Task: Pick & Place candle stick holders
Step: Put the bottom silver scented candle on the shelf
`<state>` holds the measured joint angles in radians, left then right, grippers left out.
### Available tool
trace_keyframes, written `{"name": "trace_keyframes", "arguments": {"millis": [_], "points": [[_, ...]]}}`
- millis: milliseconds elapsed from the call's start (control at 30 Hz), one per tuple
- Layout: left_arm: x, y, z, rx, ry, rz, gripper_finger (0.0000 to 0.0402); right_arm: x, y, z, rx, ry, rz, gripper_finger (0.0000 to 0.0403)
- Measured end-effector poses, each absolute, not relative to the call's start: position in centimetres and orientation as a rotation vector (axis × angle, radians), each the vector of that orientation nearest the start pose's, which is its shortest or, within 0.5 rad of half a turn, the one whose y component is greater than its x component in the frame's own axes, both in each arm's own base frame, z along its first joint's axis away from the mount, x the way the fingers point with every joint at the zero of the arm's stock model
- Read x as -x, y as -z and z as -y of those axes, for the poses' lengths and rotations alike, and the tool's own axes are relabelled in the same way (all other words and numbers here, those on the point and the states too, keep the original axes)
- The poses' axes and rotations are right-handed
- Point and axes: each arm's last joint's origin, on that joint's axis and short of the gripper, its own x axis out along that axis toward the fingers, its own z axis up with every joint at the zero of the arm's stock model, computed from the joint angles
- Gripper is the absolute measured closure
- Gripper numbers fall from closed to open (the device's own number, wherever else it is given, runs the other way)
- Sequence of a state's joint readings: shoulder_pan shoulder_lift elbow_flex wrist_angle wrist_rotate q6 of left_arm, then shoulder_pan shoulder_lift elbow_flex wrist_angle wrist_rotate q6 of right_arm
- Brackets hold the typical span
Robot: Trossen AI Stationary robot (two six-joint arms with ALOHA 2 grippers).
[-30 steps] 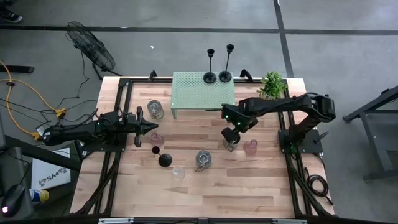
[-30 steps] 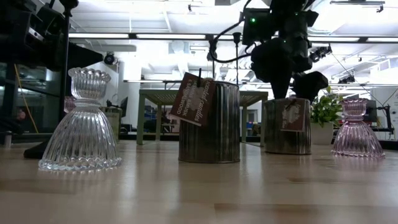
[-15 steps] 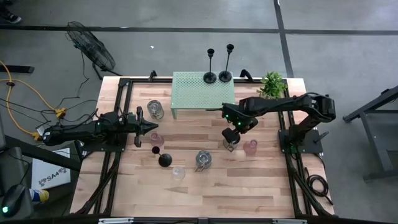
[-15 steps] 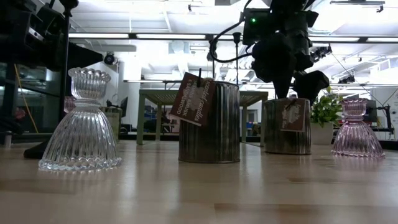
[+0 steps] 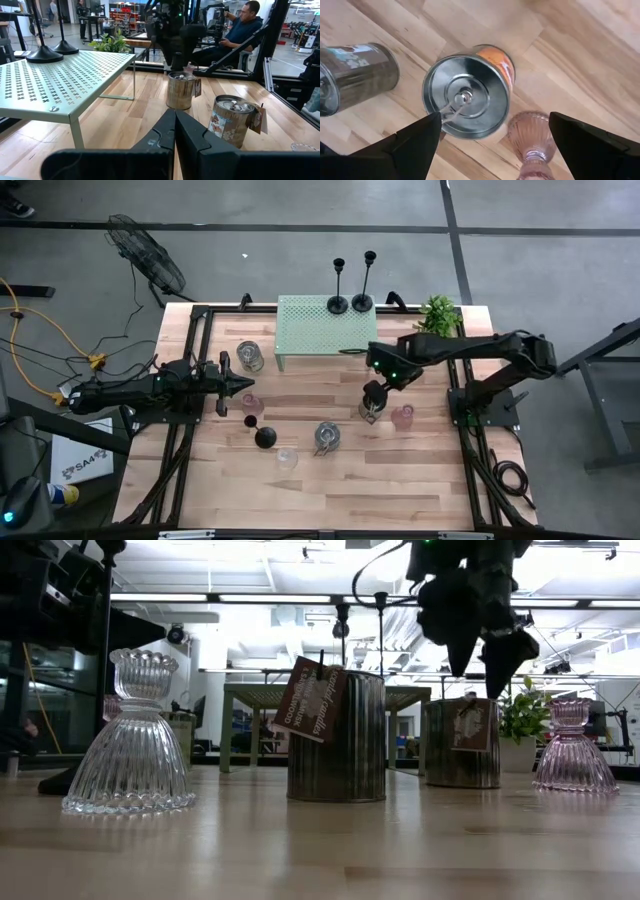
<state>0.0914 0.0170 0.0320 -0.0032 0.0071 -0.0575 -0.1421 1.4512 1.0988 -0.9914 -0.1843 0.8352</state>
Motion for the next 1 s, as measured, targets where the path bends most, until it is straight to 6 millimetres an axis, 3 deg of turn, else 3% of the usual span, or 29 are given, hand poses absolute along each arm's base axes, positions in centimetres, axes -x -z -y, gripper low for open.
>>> {"name": "trace_keyframes", "arguments": {"millis": [1000], "points": [[-9.6, -17.3, -0.9, 0.057, -0.084, 0.014, 0.0402, -26.6, -25.1, -0.9, -0.759, 0.473, -1.178, 0.0041]]}}
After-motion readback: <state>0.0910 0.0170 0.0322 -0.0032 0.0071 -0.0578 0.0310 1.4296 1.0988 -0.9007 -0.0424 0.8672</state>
